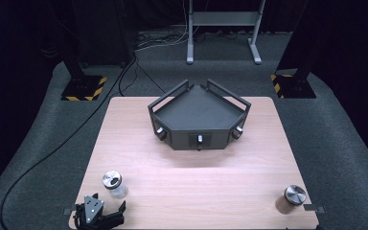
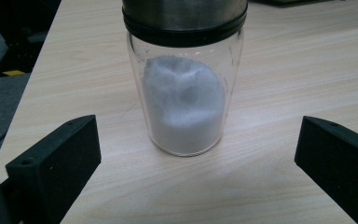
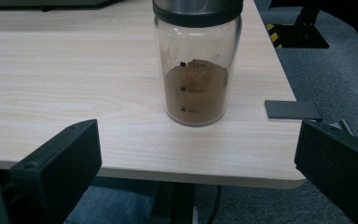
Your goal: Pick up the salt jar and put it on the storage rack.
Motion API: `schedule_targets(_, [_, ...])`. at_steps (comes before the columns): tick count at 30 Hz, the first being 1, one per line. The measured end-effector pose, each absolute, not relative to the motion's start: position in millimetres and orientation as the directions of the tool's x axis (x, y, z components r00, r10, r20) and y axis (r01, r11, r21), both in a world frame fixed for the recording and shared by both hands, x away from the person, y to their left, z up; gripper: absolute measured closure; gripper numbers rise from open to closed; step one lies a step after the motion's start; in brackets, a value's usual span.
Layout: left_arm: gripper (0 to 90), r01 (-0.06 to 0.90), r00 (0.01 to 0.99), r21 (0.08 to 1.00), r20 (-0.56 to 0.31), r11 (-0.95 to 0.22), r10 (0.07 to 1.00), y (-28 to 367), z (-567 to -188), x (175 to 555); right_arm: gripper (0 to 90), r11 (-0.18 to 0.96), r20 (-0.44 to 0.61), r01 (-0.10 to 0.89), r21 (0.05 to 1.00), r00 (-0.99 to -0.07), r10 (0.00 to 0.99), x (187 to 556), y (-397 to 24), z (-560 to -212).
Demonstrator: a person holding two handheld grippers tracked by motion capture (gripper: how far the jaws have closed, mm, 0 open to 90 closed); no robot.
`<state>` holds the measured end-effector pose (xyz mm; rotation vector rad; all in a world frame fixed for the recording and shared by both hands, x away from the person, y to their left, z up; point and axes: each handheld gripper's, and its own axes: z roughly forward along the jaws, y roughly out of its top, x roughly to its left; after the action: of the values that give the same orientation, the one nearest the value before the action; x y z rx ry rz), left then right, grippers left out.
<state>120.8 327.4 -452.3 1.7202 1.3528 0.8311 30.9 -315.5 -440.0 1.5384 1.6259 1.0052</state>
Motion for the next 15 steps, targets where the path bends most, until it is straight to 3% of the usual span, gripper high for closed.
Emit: schedule_targets(15, [0.2, 0.473, 0.237, 0.864, 0.066, -0.175, 0.969, 321.4, -449.2, 129.7, 0.0, 0.021, 0.017, 0.478, 0.878, -0.077, 0.997, 35.5, -311.0, -436.3])
